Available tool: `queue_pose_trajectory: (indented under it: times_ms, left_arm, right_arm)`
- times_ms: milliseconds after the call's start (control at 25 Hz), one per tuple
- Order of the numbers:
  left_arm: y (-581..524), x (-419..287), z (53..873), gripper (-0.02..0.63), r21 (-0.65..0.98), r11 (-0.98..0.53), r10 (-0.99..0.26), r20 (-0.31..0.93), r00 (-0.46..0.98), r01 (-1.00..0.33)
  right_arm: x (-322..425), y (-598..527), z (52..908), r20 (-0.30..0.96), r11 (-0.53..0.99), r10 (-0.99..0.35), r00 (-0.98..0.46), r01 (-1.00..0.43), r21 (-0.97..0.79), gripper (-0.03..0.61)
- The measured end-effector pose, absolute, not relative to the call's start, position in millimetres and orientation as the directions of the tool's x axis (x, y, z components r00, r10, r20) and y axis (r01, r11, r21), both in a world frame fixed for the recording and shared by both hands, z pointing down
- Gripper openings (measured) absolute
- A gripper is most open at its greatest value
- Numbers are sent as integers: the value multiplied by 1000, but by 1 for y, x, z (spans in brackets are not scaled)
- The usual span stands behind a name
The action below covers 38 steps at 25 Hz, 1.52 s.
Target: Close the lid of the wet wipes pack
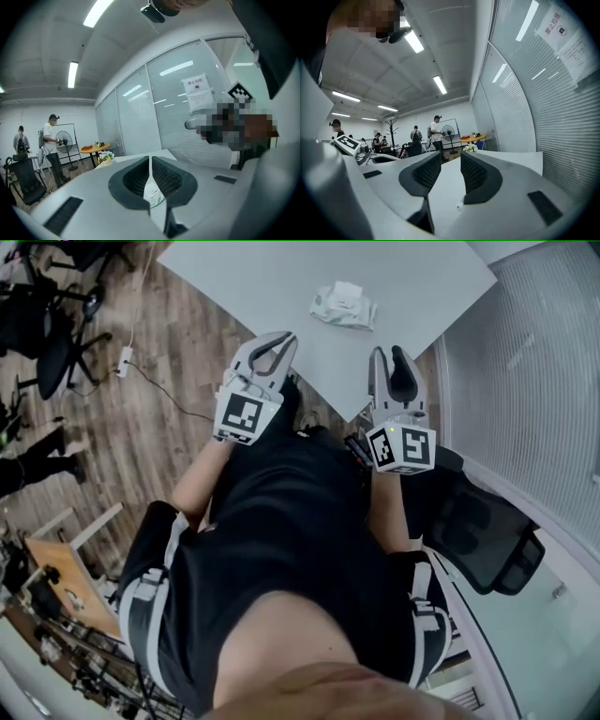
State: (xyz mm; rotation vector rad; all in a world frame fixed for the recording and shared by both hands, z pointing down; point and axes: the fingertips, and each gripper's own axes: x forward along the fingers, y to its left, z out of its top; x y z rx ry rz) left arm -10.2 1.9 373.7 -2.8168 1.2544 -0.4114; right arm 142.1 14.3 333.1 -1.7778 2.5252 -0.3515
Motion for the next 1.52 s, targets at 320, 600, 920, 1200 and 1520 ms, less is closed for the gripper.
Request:
queue_pose_trajectory:
  times_ms: [320,600,920,1200,1520]
  left_arm:
    - [-117,16,455,41,-230,-814,-577,432,693,-533]
    - [-175,42,562,178,-210,-934,-355,649,673,-290]
    - [-202,64,667,179,-162,-987,-145,804,576,-23]
    - [-217,76,710,178,-123,-990,-71,845,530,64]
    - [-216,72,735,178,-19,-984,62,893,446,176]
  right_arm:
    - [150,-92,362,184,238,-944,-275,-950,-202,146]
    - [151,-162,398,269,195,-931,-247,-959,-206,146]
    - [159,-212,436,351,157,-909,-224,-965,-210,146]
    - [160,-242,473,423,171,-872,-247,-963,-211,146]
    - [147,-279,512,513,253,-797,-319,-948,-195,151]
